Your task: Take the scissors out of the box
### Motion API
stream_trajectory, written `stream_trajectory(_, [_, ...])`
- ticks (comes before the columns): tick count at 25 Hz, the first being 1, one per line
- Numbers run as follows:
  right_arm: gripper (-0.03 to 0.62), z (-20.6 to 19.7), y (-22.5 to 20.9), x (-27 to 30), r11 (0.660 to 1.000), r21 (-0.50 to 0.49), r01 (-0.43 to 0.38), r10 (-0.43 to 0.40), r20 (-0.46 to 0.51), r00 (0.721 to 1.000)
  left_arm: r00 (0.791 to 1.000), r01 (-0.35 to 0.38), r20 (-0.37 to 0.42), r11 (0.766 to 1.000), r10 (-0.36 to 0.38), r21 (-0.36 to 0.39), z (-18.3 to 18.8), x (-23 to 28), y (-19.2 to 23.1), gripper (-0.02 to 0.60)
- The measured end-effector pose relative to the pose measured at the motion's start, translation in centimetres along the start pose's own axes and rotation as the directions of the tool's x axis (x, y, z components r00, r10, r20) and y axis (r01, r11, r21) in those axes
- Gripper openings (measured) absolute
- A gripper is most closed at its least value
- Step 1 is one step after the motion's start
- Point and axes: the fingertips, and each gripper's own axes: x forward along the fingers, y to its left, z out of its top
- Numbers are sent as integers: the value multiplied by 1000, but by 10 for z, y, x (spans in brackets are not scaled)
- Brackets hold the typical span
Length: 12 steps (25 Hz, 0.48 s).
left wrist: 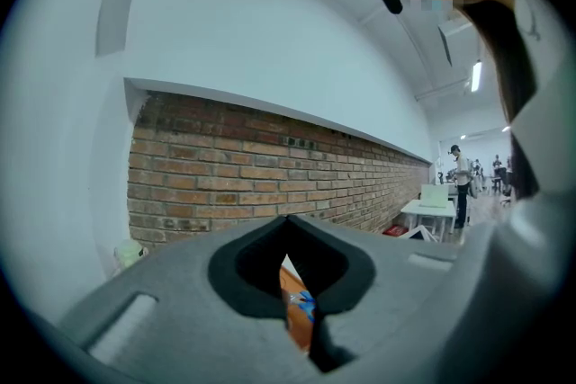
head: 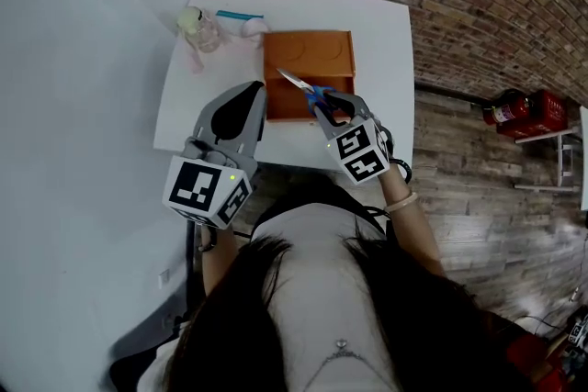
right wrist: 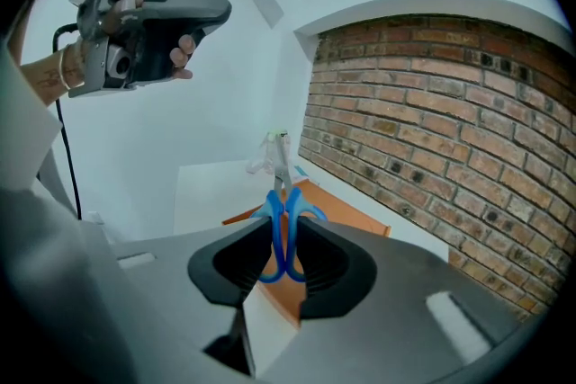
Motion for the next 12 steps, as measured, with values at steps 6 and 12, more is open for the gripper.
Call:
stream_trajectory(6, [98,5,15,-5,999,12,33,-34,17,999,1000,20,3,1000,-20,-3,-3,-13,8,0])
stream_trajectory(12, [98,11,20,-15,996,31,80,-81,27,996,998,60,-1,998,-60,4,-4,-27,4,0])
